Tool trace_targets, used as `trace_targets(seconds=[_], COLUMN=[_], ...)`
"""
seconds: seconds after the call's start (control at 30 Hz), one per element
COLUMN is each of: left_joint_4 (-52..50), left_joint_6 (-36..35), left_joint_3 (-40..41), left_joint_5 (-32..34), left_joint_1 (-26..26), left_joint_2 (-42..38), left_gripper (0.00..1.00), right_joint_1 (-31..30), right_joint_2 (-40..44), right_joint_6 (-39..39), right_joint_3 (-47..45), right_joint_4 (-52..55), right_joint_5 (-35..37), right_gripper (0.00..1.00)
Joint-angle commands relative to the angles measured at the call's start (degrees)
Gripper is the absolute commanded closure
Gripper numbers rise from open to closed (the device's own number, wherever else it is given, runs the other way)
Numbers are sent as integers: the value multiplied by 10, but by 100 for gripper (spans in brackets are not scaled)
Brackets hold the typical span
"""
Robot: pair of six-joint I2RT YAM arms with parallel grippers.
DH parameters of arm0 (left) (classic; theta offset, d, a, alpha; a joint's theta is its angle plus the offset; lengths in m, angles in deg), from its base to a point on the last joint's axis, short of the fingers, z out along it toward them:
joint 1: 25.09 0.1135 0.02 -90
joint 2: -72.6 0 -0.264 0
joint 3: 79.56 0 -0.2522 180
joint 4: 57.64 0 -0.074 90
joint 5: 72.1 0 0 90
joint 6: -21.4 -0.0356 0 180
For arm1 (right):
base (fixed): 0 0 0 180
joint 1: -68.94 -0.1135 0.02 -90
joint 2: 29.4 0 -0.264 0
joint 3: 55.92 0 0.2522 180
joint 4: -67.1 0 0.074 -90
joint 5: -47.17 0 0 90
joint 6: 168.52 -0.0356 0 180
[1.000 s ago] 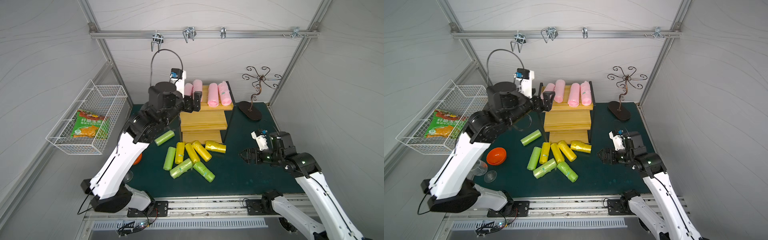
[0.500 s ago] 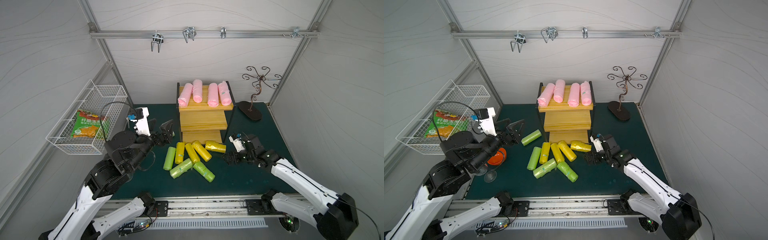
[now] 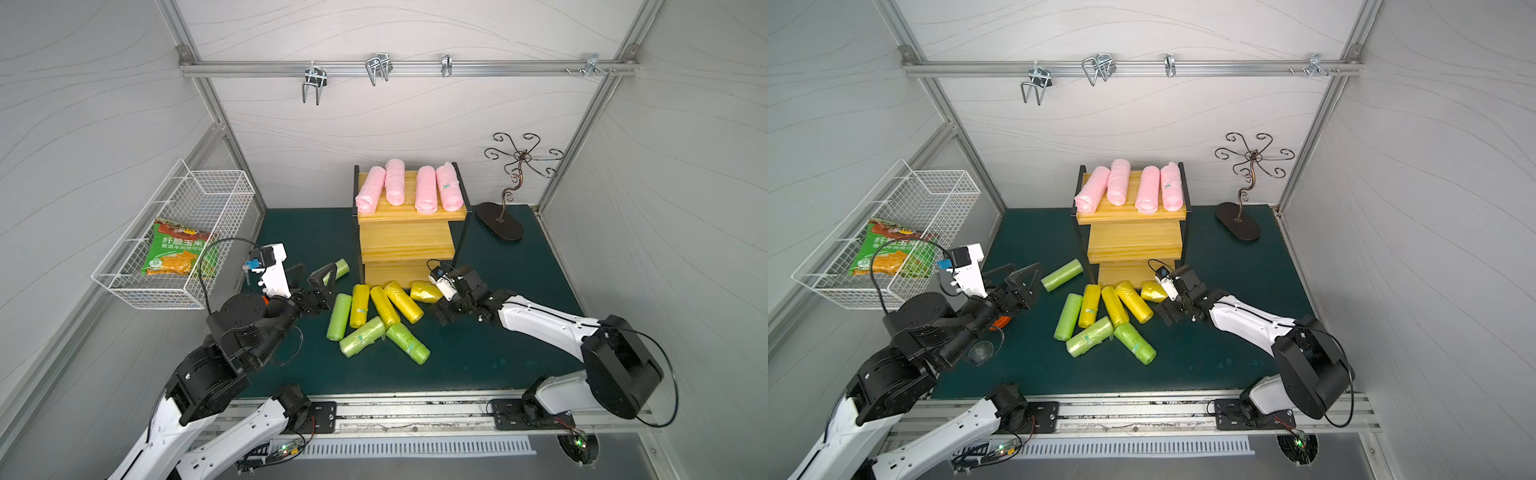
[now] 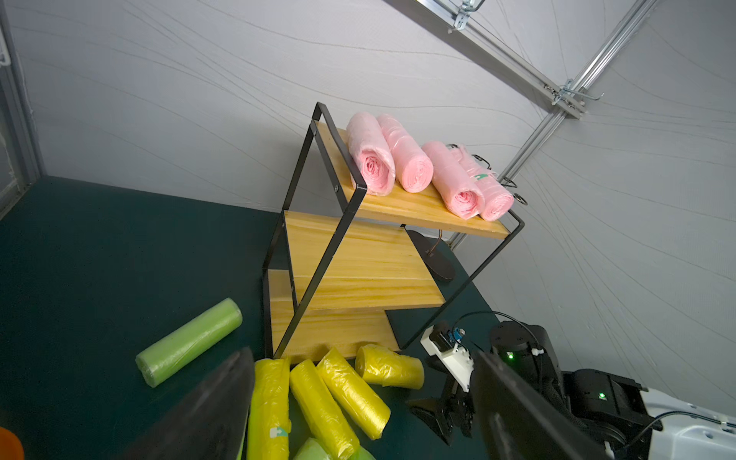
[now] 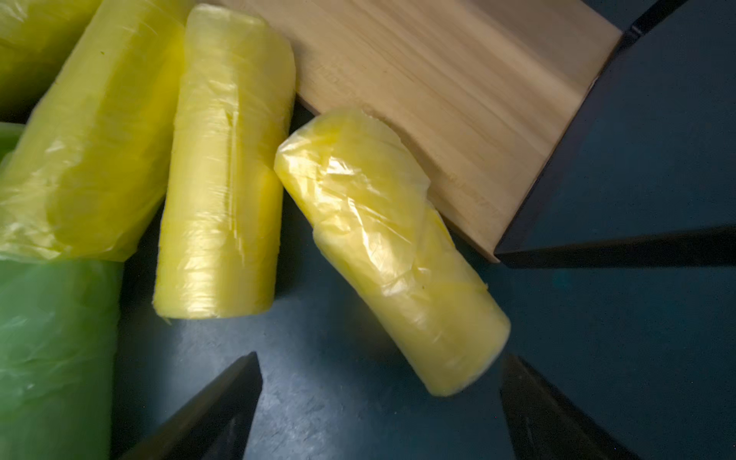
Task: Sort the rolls of trash bags by color and place them on the shelf
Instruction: Pick up the roll of trash bags from the center of the board.
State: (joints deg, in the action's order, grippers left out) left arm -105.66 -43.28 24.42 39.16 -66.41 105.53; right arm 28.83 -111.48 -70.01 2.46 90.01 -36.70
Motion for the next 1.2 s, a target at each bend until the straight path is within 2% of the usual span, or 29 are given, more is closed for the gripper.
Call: trace_targets(seconds=[0.0,0.2,0.63,0.9,1.03,1.17], left_joint_4=[17,21,13,11,9,6], left_joint_6=[7,14,20,28,29,29], left_joint_3=[14,31,40,49,49,49], left_joint_5=[14,11,12,10,10,10], left_joint_1=[0,0,0,-1,0,0], left_joint_2=[1,7,6,8,9,8], left_gripper=[10,10,10,10,10,10], right_joint_1=[-6,-25,-14,4,7,3], right_joint_2=[-24,-63,-145,-166,-182,-175], right_joint_6=[48,86,104,68,19,-28], right_joint_3=[19,40,112,142,168,159], right_joint_4=[-16,-11,36,104,158,164], right_joint_5=[21,20,1,-36,-75,-104], right_gripper=[3,3,4,9,12,14])
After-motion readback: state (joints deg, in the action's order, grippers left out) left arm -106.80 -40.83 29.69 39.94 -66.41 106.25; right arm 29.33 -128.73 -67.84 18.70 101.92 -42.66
